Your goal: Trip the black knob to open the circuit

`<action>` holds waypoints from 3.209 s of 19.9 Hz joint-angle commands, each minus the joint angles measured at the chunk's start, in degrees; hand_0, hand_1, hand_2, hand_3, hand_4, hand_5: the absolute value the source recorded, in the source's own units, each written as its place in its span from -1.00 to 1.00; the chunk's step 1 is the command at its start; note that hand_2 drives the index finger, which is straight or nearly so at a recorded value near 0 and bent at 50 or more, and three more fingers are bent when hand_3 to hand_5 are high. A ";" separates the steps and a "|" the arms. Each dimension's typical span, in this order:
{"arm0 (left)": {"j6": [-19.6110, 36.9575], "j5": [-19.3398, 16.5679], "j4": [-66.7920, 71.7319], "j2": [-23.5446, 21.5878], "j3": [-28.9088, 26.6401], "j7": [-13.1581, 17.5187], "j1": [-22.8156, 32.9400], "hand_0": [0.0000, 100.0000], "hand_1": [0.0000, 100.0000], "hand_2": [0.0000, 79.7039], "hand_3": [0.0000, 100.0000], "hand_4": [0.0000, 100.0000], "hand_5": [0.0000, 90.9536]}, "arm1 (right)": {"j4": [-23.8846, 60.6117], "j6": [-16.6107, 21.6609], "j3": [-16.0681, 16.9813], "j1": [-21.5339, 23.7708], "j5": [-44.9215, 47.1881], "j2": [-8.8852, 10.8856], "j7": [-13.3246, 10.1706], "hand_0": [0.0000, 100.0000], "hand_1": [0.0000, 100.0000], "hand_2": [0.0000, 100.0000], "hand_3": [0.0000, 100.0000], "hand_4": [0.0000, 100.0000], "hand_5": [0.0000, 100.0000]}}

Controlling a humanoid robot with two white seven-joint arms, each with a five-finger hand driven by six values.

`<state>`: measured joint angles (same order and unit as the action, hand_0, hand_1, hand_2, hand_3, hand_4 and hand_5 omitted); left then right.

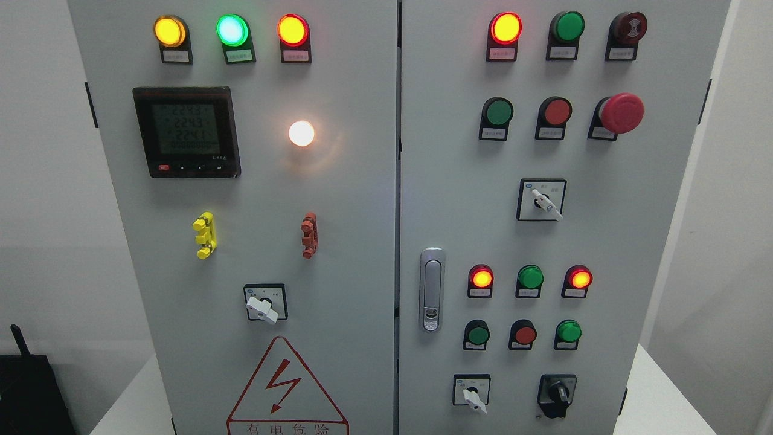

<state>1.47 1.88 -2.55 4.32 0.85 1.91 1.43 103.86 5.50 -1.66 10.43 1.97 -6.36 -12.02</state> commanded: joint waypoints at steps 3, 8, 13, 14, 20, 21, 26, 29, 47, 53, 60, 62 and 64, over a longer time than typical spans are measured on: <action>0.20 0.14 0.01 -0.01 -0.14 0.02 -0.11 -0.76 -0.22 -1.00 -1.00 -1.00 -1.00 | 2.31 -1.36 -0.27 -2.61 0.13 -0.24 -0.02 -1.00 -1.00 -0.86 1.00 1.00 1.00; 0.20 0.14 0.01 -0.01 -0.14 0.02 -0.11 -0.76 -0.22 -1.00 -1.00 -1.00 -1.00 | 2.31 -3.29 -0.27 -4.98 0.13 -0.32 -0.02 -1.00 -1.00 -0.86 1.00 1.00 1.00; 0.20 0.14 0.01 -0.01 -0.14 0.02 -0.11 -0.76 -0.22 -1.00 -1.00 -1.00 -1.00 | 2.31 -3.91 -0.27 -6.13 0.13 -0.32 -0.10 -1.00 -1.00 -0.85 1.00 1.00 1.00; 0.20 0.14 0.01 -0.01 -0.14 0.02 -0.11 -0.76 -0.22 -1.00 -1.00 -1.00 -1.00 | 2.39 -4.18 -0.27 -6.30 0.13 -0.32 -0.10 -1.00 -1.00 -0.85 1.00 1.00 1.00; 0.20 0.14 0.01 -0.01 -0.14 0.02 -0.11 -0.76 -0.22 -1.00 -1.00 -1.00 -1.00 | 2.40 -4.70 -0.89 -7.27 0.13 -0.32 -0.19 -1.00 -1.00 -0.83 1.00 1.00 1.00; 0.20 0.05 0.01 -0.01 -0.14 0.02 -0.11 -0.76 -0.22 -1.00 -1.00 -1.00 -1.00 | 2.40 -4.97 -0.98 -7.27 0.22 -0.32 -0.19 -1.00 -1.00 -0.83 1.00 1.00 1.00; 0.20 0.14 0.01 -0.01 -0.14 0.02 -0.11 -0.76 -0.22 -1.00 -1.00 -1.00 -1.00 | 2.40 -5.50 -1.06 -7.62 0.14 -0.32 -0.19 -1.00 -1.00 -0.83 1.00 1.00 1.00; 0.20 0.14 0.01 -0.01 -0.14 0.02 -0.11 -0.76 -0.22 -1.00 -1.00 -1.00 -1.00 | 2.40 -5.50 -1.06 -7.62 0.14 -0.32 -0.19 -1.00 -1.00 -0.82 1.00 1.00 1.00; 0.20 0.05 0.01 -0.01 -0.14 0.02 -0.11 -0.76 -0.22 -1.00 -1.00 -1.00 -1.00 | 2.75 -5.41 -4.23 -7.36 0.13 -0.50 -2.03 -1.00 -1.00 -0.80 1.00 1.00 1.00; 0.20 0.14 0.01 -0.01 -0.14 0.02 -0.11 -0.76 -0.22 -1.00 -1.00 -1.00 -1.00 | 2.83 -5.41 -5.02 -7.36 0.22 -0.50 -2.30 -1.00 -1.00 -0.78 1.00 1.00 1.00; 0.20 0.14 0.01 -0.01 -0.14 0.02 -0.11 -0.76 -0.22 -1.00 -1.00 -1.00 -1.00 | 2.92 -5.50 -5.63 -7.27 0.22 -0.50 -2.30 -1.00 -1.00 -0.78 1.00 1.00 1.00; 0.20 0.14 0.01 -0.01 -0.14 0.02 -0.11 -0.76 -0.22 -1.00 -1.00 -1.00 -1.00 | 2.92 -5.50 -5.72 -7.27 0.22 -0.85 -2.30 -1.00 -1.00 -0.77 1.00 1.00 1.00; 0.20 0.14 0.01 -0.01 -0.14 0.02 -0.11 -0.76 -0.22 -1.00 -1.00 -1.00 -1.00 | 2.92 -5.50 -5.72 -7.36 0.22 -0.94 -2.30 -1.00 -1.00 -0.77 1.00 1.00 1.00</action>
<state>1.47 1.88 -2.55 4.32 0.85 1.91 1.43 105.01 -0.41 -6.30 3.66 2.10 -6.97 -14.78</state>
